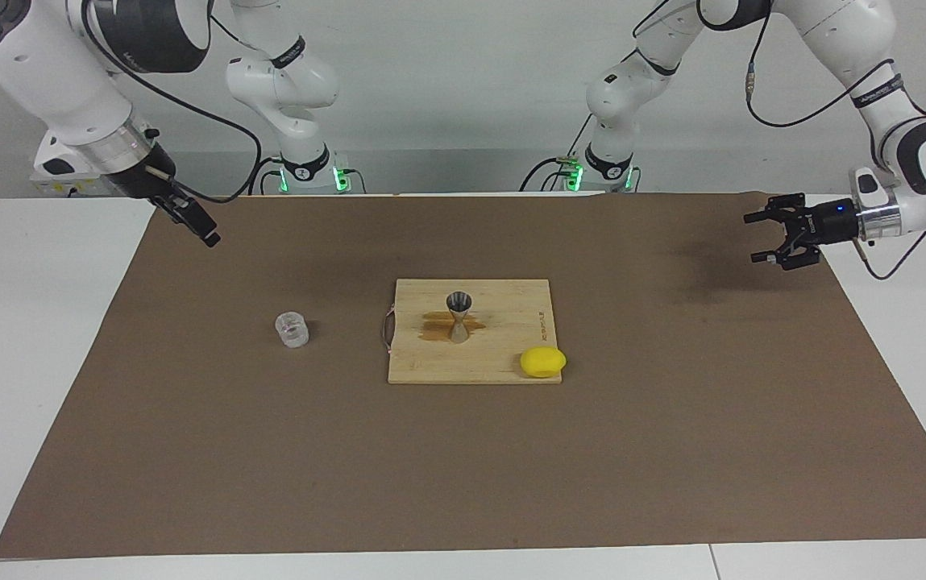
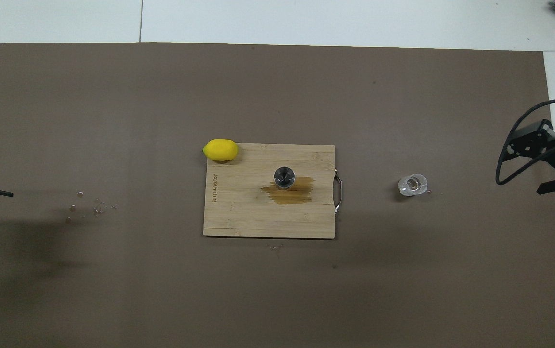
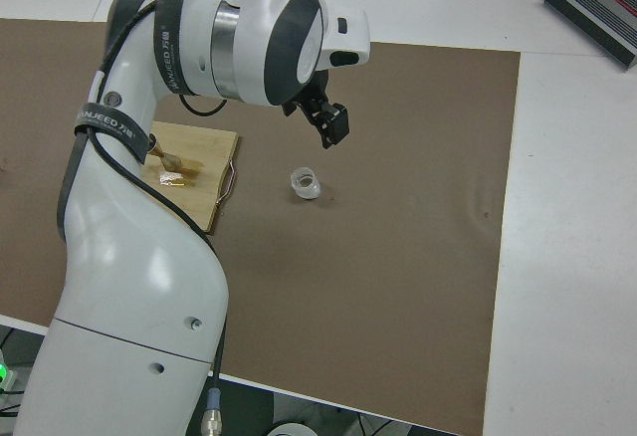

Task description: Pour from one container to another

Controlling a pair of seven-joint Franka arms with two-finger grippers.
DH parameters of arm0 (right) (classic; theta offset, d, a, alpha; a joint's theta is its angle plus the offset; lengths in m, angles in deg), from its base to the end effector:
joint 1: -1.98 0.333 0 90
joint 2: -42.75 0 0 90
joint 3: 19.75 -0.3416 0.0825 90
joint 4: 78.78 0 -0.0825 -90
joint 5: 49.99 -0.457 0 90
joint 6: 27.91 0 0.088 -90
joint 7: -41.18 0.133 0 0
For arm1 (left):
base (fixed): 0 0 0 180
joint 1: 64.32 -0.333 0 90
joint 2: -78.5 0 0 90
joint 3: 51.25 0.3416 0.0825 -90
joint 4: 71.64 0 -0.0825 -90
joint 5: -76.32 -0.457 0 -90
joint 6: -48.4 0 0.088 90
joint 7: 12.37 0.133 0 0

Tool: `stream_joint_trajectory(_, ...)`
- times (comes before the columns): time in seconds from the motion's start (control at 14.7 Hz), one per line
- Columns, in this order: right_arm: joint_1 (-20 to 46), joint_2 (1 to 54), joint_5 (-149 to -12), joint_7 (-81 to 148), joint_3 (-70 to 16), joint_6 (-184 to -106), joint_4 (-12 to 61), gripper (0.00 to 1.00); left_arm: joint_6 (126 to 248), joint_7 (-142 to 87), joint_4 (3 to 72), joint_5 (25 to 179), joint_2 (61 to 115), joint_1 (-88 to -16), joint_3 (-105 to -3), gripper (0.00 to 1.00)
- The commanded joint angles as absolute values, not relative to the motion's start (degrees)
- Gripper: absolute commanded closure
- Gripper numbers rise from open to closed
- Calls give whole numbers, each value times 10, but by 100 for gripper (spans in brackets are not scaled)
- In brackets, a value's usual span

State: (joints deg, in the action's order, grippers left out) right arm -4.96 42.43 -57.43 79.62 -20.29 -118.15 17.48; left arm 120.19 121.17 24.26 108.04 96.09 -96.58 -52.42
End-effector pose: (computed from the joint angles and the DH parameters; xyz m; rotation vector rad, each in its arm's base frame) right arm 0.6188 -0.0521 0.5629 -2.8055 1.1702 0.2164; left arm 0.5725 0.2519 0.3910 1.4627 -1.7721 0.5825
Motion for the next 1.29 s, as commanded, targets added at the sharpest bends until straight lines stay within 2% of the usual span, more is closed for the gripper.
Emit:
stream_joint_trajectory(0.0,-54,421,-610,874,-208,-1232,225,8,1184,1122,156,1011,964,-947,-531,0)
stream_joint_trajectory(0.07,-56,414,-635,899,-207,-1247,237,8,1185,1079,146,998,938,-932,-532,0)
stream_joint_trajectory(0.2,-59,364,-667,928,-207,-1262,238,8,1191,975,138,981,914,-893,-527,0)
stream_joint_trajectory(0.54,-78,318,-753,936,-207,-1378,320,6,1180,687,118,973,902,-867,-534,0)
stream_joint_trajectory(0.88,-101,287,-805,933,-207,-1401,347,6,1191,542,114,853,824,-768,-535,0)
stream_joint_trajectory(1.22,-127,241,-893,903,-207,-1404,357,5,1182,215,122,838,796,-751,-543,0)
